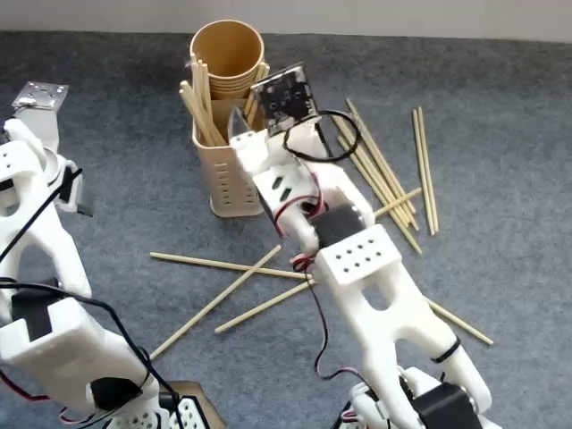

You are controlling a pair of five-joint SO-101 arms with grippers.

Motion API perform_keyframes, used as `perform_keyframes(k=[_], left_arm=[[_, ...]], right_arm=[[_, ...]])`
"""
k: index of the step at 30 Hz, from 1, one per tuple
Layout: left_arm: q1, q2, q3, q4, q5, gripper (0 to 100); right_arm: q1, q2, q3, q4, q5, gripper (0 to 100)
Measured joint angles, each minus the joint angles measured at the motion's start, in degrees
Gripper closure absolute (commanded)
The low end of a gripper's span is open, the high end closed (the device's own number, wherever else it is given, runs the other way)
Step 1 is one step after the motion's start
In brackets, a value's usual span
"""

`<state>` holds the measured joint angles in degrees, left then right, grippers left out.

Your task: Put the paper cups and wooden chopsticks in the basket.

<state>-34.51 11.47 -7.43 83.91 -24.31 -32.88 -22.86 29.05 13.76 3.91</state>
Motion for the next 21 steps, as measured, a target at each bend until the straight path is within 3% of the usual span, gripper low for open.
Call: perform_keyframes(k=[5, 8, 11, 15, 21], left_arm=[[-2.5, 0.0, 0.4, -1.9, -2.6, 78], [-2.7, 0.0, 0.4, -2.5, -3.1, 78], [-2.6, 0.0, 0.4, -2.5, -3.2, 78], [-2.7, 0.0, 0.4, -2.5, -3.2, 78], [-2.7, 0.0, 0.4, -2.5, -3.2, 78]], right_arm=[[8.4, -0.4, -10.3, 21.8, 4.1, 82.4], [11.0, 0.3, -14.2, 38.2, 12.7, 82.4], [9.5, 4.0, -13.9, 48.3, 22.2, 82.4], [7.6, 11.5, -10.1, 46.5, 22.2, 82.4], [7.5, 25.8, -8.6, 30.2, 15.0, 82.4]])
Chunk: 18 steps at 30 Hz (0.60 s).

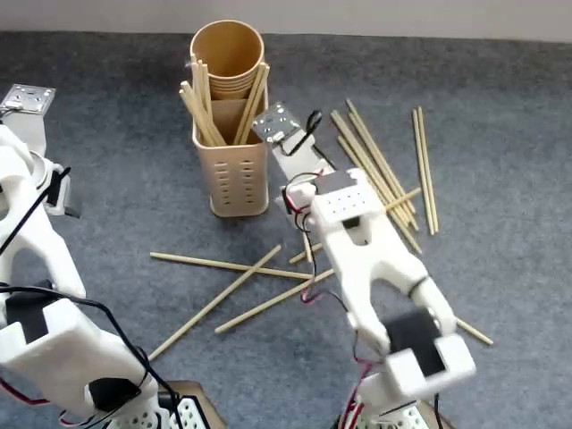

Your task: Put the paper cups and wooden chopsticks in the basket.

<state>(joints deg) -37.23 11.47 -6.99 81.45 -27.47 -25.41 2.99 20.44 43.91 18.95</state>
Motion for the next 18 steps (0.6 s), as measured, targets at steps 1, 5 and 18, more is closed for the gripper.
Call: perform_keyframes(k=[1, 5, 18], left_arm=[[0.0, 0.0, 0.0, 0.0, 0.0, 78], [-0.5, 0.0, 0.0, 0.0, -1.1, 78], [-1.1, 0.0, 0.0, 0.0, -1.8, 78]], right_arm=[[0.0, 2.5, 0.0, -1.6, -1.2, 82.4], [-0.1, 8.9, -2.5, -4.9, -5.9, 82.4], [-0.4, 15.4, -3.0, -5.0, -12.8, 98.0]])
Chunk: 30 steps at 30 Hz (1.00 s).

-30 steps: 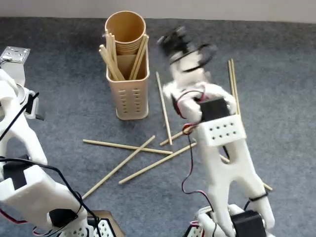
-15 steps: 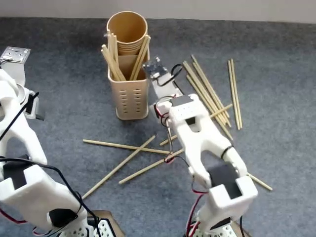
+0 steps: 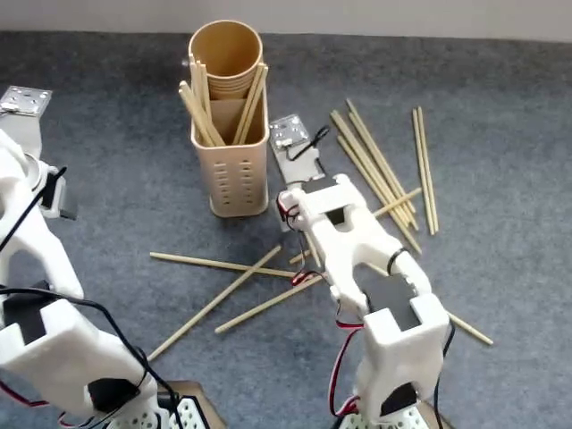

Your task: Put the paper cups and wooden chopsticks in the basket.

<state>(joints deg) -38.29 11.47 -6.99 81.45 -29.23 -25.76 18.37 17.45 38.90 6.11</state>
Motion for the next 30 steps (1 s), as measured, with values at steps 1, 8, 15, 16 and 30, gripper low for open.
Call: perform_keyframes(k=[1, 8, 15, 16, 30], left_arm=[[0.0, 0.0, 0.0, 0.0, 0.0, 78], [0.0, 0.0, 0.0, 0.0, -0.2, 78], [-0.1, 0.0, 0.0, 0.0, -0.4, 78], [-0.1, 0.0, 0.0, 0.0, -0.4, 78], [-0.1, 0.0, 0.0, 0.0, -0.4, 78]], right_arm=[[-0.2, 0.3, 0.0, -0.3, 0.0, 99.8], [1.4, 0.5, -1.1, 1.5, 0.0, 99.4], [7.6, -17.0, -6.6, 10.1, -1.0, 99.4], [8.0, -21.5, -7.8, 10.5, -1.8, 99.4], [-3.7, -50.0, -3.2, -21.8, -5.2, 99.4]])
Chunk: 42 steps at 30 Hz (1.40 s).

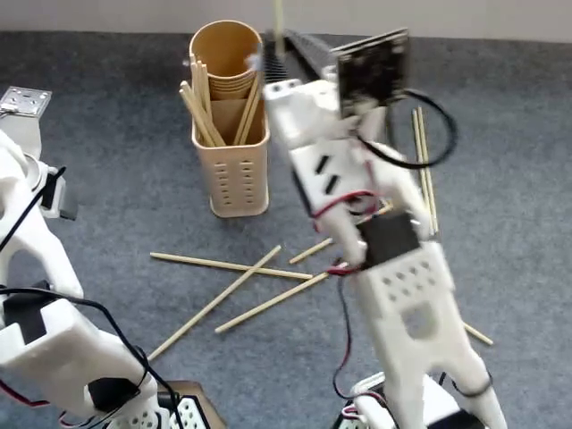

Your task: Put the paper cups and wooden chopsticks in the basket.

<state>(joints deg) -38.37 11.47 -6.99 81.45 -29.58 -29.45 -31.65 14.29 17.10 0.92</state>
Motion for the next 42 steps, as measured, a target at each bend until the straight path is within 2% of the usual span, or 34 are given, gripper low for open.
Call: perform_keyframes(k=[7, 12, 14, 19, 24, 28, 30, 33, 38, 40, 42], left_arm=[[0.3, 0.0, 0.0, 0.0, 0.0, 78], [2.0, 0.0, 1.4, 0.0, 0.0, 78], [2.0, 0.0, 2.4, 0.0, 0.0, 78], [2.0, 0.0, 2.5, 0.0, 0.0, 78], [2.0, 0.0, 2.5, 0.0, 0.0, 78], [2.0, 0.0, 2.5, 0.0, 0.0, 78], [2.1, 0.0, 0.9, 0.8, 0.0, 78], [2.8, 0.0, -5.0, 7.1, 0.0, 78], [5.4, -0.1, -12.5, 16.9, 0.0, 78], [6.3, -1.6, -13.0, 17.7, 0.0, 78], [7.8, -4.9, -12.8, 18.3, -1.1, 78]], right_arm=[[-3.7, 13.0, 3.6, -12.7, -0.1, 99.4], [-4.9, 20.4, 1.8, -15.1, -0.1, 98.6], [-4.9, 22.6, 1.3, -15.4, -0.1, 94.6], [-5.0, 23.6, 1.2, -13.4, -0.2, 72.8], [-5.0, 21.0, 1.3, -6.6, -0.2, 71.6], [-5.0, 14.9, 1.3, 1.8, 1.0, 80.0], [-5.0, 10.5, 1.3, 9.9, 2.5, 84.1], [-5.0, 3.4, 1.2, 26.4, 4.9, 86.4], [-5.0, -0.6, 3.0, 54.7, 18.7, 86.4], [-4.7, -1.2, 7.2, 61.0, 25.4, 86.4], [-2.2, -1.5, 11.8, 61.7, 28.4, 86.4]])
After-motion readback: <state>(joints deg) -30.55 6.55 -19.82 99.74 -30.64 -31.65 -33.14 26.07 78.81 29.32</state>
